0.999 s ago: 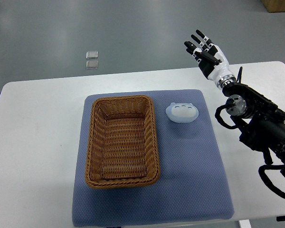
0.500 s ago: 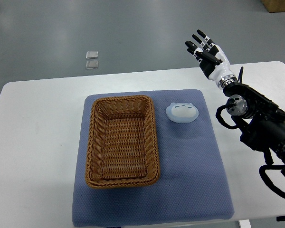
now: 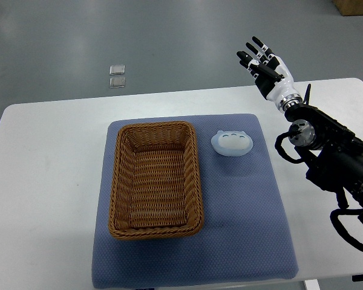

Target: Place blue toy in brown basket

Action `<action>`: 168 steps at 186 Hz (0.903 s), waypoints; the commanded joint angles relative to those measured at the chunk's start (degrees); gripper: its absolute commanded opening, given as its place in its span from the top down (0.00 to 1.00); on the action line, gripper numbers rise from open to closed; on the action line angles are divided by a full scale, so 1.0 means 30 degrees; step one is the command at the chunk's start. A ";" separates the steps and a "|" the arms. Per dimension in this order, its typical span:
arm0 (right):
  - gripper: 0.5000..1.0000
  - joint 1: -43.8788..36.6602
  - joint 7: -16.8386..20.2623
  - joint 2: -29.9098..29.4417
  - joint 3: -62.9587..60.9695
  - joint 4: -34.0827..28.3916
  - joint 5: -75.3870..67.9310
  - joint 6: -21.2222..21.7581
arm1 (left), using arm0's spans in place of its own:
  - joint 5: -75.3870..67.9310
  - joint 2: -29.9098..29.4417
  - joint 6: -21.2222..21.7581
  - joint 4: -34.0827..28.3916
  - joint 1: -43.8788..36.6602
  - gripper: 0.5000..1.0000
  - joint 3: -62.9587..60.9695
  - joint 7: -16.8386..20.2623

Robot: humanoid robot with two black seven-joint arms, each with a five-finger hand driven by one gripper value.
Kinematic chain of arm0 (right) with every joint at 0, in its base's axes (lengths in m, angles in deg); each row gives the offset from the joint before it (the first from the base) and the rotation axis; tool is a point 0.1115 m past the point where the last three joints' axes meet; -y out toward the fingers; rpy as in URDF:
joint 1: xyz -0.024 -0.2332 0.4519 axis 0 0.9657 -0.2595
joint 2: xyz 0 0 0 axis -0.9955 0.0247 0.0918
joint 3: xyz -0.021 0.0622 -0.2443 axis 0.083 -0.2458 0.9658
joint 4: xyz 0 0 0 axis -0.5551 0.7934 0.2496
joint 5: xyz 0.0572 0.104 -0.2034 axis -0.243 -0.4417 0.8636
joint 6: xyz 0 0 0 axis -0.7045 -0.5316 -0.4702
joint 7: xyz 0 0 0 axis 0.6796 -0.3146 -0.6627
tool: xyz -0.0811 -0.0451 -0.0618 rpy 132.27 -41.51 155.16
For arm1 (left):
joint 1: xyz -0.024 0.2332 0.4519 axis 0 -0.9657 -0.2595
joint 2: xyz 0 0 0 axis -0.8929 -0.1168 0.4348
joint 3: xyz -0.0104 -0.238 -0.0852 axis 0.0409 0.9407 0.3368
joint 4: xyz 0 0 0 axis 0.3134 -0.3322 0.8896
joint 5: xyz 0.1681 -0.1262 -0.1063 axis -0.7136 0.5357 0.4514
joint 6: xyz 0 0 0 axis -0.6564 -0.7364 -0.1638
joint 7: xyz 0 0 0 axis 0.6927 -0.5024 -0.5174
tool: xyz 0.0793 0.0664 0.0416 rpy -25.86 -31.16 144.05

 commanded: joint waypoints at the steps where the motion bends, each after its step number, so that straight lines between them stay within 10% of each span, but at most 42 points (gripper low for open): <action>1: 0.19 0.0107 0.0028 0.0040 0.0030 -0.0201 0.0002 -0.0007 | -0.0001 0.0000 0.0002 -0.0027 0.0002 0.00 -0.0013 0.0000; 94: 0.19 -0.0068 0.0145 0.4111 0.4657 -0.4916 0.0440 -0.2906 | -0.0001 0.0000 0.0002 0.0002 0.0002 0.00 0.0016 0.0000; 168: 0.19 -0.2441 0.1404 0.7862 1.0487 -0.8110 0.8524 -0.2380 | -0.0001 0.0000 0.0002 0.0002 0.0031 0.00 0.0075 0.0000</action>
